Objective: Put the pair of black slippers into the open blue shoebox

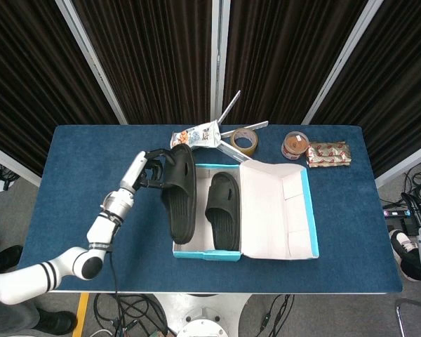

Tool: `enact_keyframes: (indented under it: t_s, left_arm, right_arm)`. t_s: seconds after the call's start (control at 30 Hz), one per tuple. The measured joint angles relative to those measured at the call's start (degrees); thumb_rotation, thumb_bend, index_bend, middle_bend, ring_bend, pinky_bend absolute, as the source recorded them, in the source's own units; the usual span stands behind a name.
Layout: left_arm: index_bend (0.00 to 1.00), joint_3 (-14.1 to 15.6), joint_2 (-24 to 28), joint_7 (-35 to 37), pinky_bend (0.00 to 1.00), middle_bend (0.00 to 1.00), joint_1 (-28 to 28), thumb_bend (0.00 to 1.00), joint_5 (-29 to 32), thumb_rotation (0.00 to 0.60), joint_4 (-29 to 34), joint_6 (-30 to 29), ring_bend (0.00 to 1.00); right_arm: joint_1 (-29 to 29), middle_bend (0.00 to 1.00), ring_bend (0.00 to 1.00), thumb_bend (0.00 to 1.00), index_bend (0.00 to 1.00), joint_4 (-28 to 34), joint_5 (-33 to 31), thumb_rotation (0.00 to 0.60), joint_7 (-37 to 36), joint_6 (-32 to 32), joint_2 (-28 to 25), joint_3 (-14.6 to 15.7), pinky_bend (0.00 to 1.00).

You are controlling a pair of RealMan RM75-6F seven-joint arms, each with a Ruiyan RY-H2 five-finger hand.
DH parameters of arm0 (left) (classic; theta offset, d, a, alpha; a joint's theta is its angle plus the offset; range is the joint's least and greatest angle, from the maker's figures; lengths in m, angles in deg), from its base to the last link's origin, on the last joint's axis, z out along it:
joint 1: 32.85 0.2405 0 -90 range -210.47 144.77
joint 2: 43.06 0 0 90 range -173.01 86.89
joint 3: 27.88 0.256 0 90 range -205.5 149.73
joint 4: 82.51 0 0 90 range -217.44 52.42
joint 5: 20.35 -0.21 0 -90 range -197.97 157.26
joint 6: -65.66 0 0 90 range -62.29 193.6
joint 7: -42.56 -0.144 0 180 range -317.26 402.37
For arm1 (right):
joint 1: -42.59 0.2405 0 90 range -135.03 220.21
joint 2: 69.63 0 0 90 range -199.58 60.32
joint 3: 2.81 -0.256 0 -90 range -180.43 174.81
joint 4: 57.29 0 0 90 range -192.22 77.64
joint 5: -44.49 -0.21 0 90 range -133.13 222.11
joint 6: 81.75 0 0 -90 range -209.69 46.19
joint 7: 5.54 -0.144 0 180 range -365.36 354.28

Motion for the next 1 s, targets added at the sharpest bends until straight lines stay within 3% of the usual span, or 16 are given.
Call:
enact_keyframes:
  t_s: [0.13, 0.43, 0.67, 1.0]
  left_arm:
    - [0.49, 0.16, -5.17, 2.28, 0.78, 0.46, -1.45, 0.02, -3.37, 0.600, -5.09, -1.72, 0.72]
    - [0.49, 1.98, -15.14, 3.10, 0.77, 0.47, -3.43, 0.01, -10.71, 0.600, -18.65, -11.42, 0.72]
    - [0.49, 4.57, -22.93, 4.93, 0.76, 0.47, -3.87, 0.01, -13.87, 0.600, -30.23, -16.76, 0.72]
    - [0.48, 5.54, -23.52, 6.09, 0.76, 0.48, -1.46, 0.00, -9.78, 0.600, -27.12, -11.98, 0.73]
  right_arm:
    - [-0.02, 0.12, 0.00, 0.13, 0.00, 0.27, -0.07, 0.600, 0.27, -0.07, -0.07, 0.00, 0.08]
    - [-0.31, 0.12, 0.01, 0.13, 0.00, 0.50, -0.18, 0.600, 0.38, 0.22, -0.18, 0.02, 0.08]
    - [-0.53, 0.12, 0.01, 0.13, 0.00, 0.47, -0.23, 0.600, 0.30, 0.37, -0.16, 0.09, 0.08]
    - [-0.62, 0.12, 0.00, 0.13, 0.00, 0.37, 0.13, 0.600, -0.17, 0.57, -0.12, 0.13, 0.08]
